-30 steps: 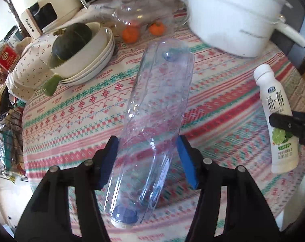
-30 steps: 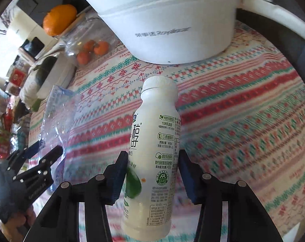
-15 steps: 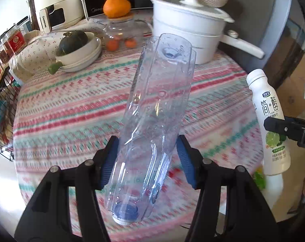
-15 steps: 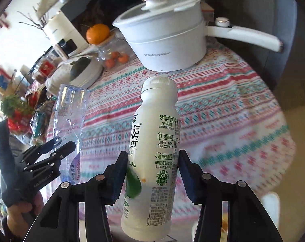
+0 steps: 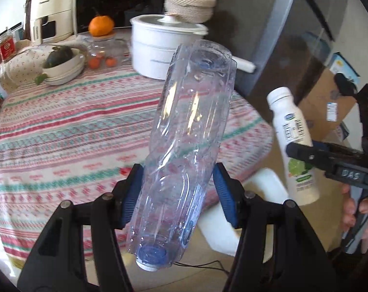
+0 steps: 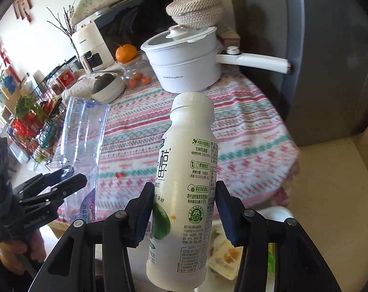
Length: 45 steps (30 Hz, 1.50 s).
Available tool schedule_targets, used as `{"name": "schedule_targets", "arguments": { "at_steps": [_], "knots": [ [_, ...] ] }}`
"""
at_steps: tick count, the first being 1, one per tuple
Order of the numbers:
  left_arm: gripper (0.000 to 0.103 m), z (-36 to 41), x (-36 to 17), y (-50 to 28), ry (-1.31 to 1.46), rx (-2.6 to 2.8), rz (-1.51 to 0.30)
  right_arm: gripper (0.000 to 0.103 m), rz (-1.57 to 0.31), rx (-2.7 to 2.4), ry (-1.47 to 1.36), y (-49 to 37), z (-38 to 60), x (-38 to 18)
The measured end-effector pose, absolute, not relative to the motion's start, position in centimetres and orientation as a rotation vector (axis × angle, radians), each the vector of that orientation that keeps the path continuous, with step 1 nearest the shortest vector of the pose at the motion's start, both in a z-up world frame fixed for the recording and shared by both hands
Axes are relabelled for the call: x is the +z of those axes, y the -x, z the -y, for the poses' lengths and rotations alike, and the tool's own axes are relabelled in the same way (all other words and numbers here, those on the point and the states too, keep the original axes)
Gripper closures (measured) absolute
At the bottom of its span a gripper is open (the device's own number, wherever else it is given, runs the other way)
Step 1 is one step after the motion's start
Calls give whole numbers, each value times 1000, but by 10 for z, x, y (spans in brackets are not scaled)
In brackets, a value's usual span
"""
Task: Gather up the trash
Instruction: 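Carry both bottles over the white bin and open both tools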
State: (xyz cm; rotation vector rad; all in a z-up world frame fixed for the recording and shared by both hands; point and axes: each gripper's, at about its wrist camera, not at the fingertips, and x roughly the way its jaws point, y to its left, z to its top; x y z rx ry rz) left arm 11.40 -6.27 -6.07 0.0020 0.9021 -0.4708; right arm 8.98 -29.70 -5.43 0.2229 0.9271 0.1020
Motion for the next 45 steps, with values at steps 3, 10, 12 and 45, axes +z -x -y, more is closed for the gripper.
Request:
{"name": "schedule_targets", "arguments": {
  "at_steps": [3, 10, 12, 45],
  "knots": [
    [43, 78, -68, -97, 35, -518, -889, 52, -913, 79, -219, -73, 309, -61],
    [42, 133, -113, -60, 33, -644, -901, 52, -972, -24, -226, -42, 355, -92],
    [42, 148, -125, -55, 28, -673, -903, 52, -990, -45, -222, -36, 365, -99],
    [28, 191, -159, -54, 42, -747, -936, 38, -1125, -129, -311, -18, 411, -136]
  ]
}}
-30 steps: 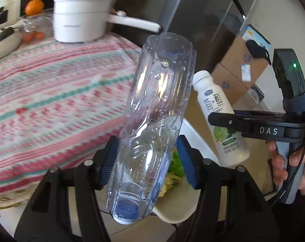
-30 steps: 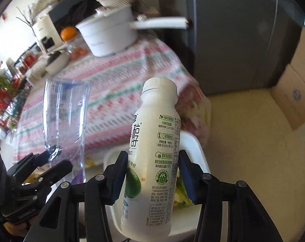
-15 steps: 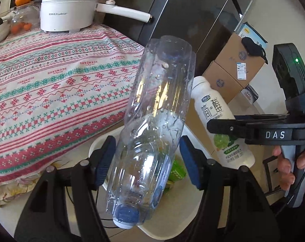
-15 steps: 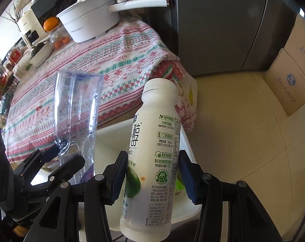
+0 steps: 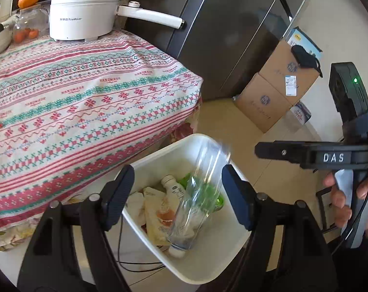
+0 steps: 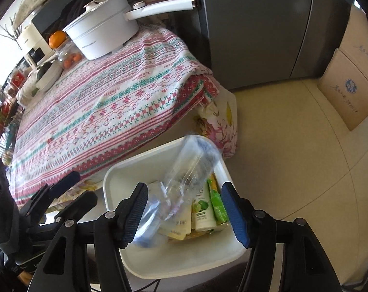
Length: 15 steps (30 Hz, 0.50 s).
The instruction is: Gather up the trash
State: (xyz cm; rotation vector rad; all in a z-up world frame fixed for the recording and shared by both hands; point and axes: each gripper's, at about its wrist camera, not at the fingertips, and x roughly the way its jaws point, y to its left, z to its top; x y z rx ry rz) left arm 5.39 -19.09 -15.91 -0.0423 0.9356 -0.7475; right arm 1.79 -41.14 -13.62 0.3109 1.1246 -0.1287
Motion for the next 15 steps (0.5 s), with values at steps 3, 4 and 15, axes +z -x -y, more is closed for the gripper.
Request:
{"name": "schedule_targets", "arguments": {
  "at_steps": [3, 4, 15],
  "knots": [
    [25, 189, -158, -53, -4, -729, -945, 38, -1125, -135, -318, -16, 414, -134],
    [23, 188, -157, -52, -19, -719, -948, 38, -1124, -136, -320, -17, 415, -134],
    [3, 162, -133, -36, -152, -501, -979, 27, -1047, -119, -247, -5, 395, -104]
  ]
}}
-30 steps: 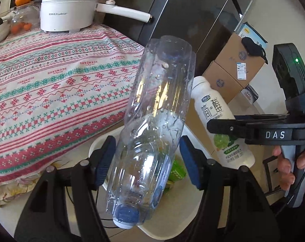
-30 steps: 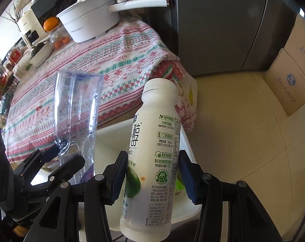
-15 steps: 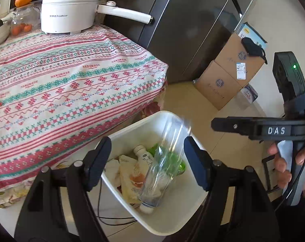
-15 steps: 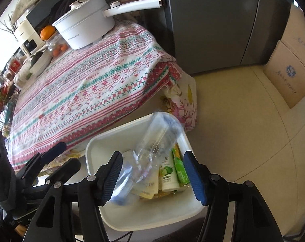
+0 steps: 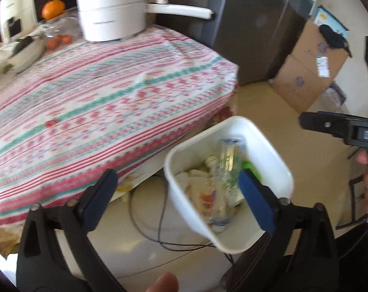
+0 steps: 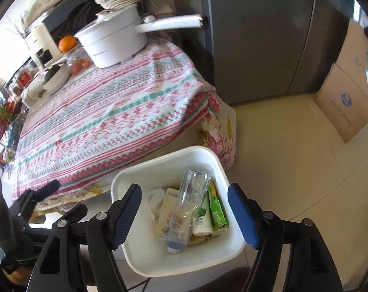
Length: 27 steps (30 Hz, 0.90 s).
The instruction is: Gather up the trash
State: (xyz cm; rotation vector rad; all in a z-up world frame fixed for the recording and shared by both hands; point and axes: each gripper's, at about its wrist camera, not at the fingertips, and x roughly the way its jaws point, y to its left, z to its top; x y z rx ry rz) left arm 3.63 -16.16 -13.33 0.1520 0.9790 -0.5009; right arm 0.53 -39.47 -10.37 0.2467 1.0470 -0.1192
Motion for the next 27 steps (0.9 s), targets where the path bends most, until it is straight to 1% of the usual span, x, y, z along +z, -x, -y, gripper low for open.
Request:
{"name": "schedule_targets", "arguments": {
  "at_steps": [2, 3, 4, 11, 16, 22, 27],
  "knots": [
    [2, 154, -123, -29, -177, -462, -972, 23, -1026, -107, -236, 0, 387, -97],
    [2, 152, -119, -26, -191, -449, -971, 18, -1015, -107, -226, 4, 383, -92],
    [2, 148, -113, -23, -206, -427, -966, 17, -996, -108, -212, 9, 378, -87],
    [2, 122, -72, 11, -184, -354, -905, 16, -885, -116, -115, 46, 341, -50],
    [1, 108, -50, 34, -159, -356, -885, 15, -807, -98, -132, 80, 322, -23],
    [1, 96, -16, 54, -143, -349, -791, 13, -682, -103, -100, 122, 304, 11],
    [1, 90, 6, 66, -145, -329, -705, 12, -613, -98, -75, 135, 293, 35]
  ]
}}
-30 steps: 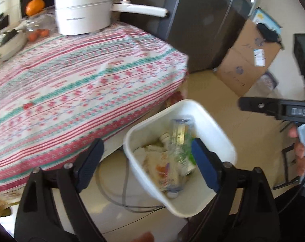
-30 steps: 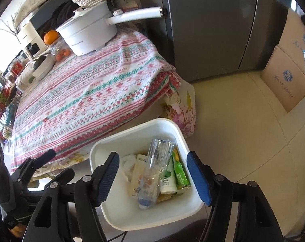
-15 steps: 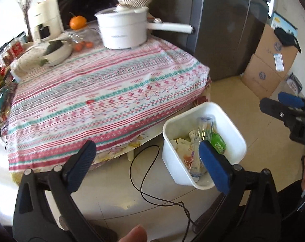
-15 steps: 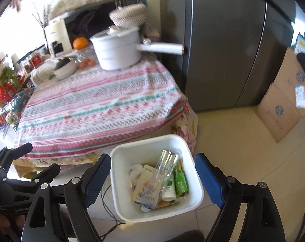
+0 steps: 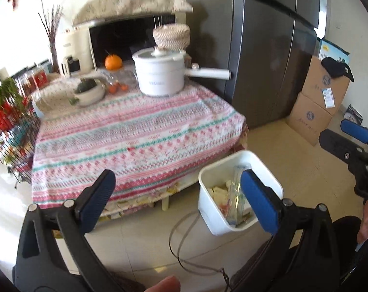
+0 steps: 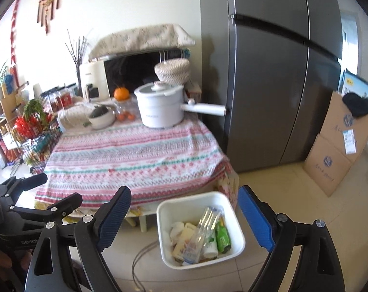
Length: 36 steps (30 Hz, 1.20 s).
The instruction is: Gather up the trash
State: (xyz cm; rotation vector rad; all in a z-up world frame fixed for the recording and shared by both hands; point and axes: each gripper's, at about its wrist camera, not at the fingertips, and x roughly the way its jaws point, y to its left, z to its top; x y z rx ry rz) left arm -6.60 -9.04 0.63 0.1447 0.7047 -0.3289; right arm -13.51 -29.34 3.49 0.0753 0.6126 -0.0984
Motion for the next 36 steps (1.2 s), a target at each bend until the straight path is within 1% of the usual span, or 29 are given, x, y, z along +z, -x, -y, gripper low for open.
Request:
{"name": "schedule_targets", "arguments": {
  "at_steps": [7, 36],
  "knots": [
    [1, 88, 12, 68, -147, -322, -683, 11, -581, -94, -34, 133, 283, 46],
    [1, 86, 16, 70, -131, -307, -674, 11, -571, -68, -44, 131, 284, 47]
  ]
}}
